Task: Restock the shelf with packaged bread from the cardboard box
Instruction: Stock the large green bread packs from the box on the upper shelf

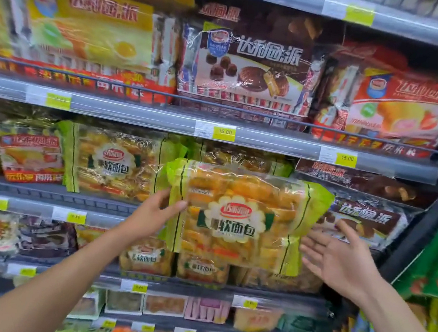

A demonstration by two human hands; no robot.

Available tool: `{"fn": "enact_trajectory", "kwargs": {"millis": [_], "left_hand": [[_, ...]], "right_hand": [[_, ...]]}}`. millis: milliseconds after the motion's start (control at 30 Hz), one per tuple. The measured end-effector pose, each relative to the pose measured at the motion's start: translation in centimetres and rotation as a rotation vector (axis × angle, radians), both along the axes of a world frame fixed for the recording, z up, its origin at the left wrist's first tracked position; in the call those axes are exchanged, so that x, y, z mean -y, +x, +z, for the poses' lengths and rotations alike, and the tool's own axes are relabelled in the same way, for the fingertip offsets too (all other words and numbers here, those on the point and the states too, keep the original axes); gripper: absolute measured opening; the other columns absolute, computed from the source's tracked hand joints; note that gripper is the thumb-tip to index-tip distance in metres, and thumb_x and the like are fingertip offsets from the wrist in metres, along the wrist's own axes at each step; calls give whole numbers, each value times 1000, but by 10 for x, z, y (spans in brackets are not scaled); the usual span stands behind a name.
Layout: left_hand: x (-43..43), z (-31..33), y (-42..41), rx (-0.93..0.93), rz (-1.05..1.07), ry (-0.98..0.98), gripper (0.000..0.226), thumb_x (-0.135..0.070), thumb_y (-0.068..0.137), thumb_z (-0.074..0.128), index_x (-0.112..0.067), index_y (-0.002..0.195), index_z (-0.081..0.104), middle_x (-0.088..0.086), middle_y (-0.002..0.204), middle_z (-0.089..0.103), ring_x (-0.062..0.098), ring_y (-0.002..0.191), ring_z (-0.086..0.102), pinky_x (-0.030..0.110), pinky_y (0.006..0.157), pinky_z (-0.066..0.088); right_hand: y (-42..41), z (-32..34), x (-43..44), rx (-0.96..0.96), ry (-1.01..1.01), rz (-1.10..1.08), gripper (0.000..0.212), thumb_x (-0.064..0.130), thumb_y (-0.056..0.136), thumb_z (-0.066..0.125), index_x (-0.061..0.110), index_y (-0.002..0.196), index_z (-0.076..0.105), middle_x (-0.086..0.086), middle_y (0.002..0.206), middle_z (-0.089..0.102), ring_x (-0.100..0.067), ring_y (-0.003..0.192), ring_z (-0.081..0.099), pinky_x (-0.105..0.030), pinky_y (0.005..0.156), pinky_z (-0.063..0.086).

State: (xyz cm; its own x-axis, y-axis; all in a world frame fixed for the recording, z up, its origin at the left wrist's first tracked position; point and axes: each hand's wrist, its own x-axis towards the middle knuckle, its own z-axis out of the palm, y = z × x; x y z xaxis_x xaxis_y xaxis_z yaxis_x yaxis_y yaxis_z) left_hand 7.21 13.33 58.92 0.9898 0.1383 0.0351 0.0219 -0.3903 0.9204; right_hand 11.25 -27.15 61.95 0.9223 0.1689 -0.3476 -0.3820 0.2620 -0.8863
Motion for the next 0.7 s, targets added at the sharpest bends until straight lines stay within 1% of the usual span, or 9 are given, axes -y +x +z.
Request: {"fn": "enact_trajectory", "kwargs": {"millis": [33,100,133,200,267,367,433,533,700], "left_hand": [[-6,-2,5,18,0,7,104,-83,78,56,-23,157,26,-8,156,37,20,143,39,48,116,38],[-14,-10,12,9,4,-9,106,-85,78,51,-23,158,23,-6,162,28,19,147,31,50,119,33],[-16,-12,15,-2,-5,-10,106,-86,77,49,-23,158,22,-5,163,26,19,148,29,51,119,30],[-13,-9,19,-12,-6,-3,108,-90,75,46,-24,158,24,-3,164,25,20,149,27,50,120,29],[-12,-14,24,-2,2,-29,100,-80,84,47,-21,159,20,-1,166,18,23,152,21,47,122,23],[-10,-19,36,-16,21,-12,91,-67,93,46,-16,160,11,3,168,12,24,153,16,46,122,20],[-9,-14,41,-13,24,-15,89,-65,94,45,-17,160,10,3,168,12,24,153,17,45,121,20],[-14,-6,59,-32,46,-68,84,-59,98,46,-16,161,10,2,167,13,25,153,19,43,120,21],[-15,10,94,-20,84,-107,80,-54,100,46,-14,159,13,6,167,17,28,151,24,50,121,26]], "right_hand": [[4,-1,-7,41,-48,-17,77,68,79,51,7,124,61,-11,130,62,-25,120,57,-42,89,47],[4,-1,-24,144,-138,-32,81,64,64,68,14,128,61,-6,135,60,-25,127,51,-42,87,43],[4,-2,-31,188,-195,-33,73,59,66,70,20,127,62,-3,134,61,-22,124,53,-41,84,44],[-1,-3,-49,235,-292,28,39,45,85,67,28,120,64,2,129,64,-15,114,58,-38,82,45],[2,-11,-60,299,-430,51,28,33,91,68,32,118,61,9,124,61,-8,108,57,-38,92,43],[12,-24,-73,431,-639,2,64,28,87,75,18,143,47,10,136,49,-11,126,46,-31,105,34],[20,-30,-80,442,-691,-24,83,33,83,78,18,153,34,5,155,38,-17,141,36,-36,113,30],[37,-28,-84,449,-734,-44,86,34,84,77,22,155,31,3,159,33,-19,144,33,-37,113,30],[71,-11,-90,433,-698,-50,83,37,86,74,26,155,30,4,160,32,-20,145,32,-42,113,31]]}}
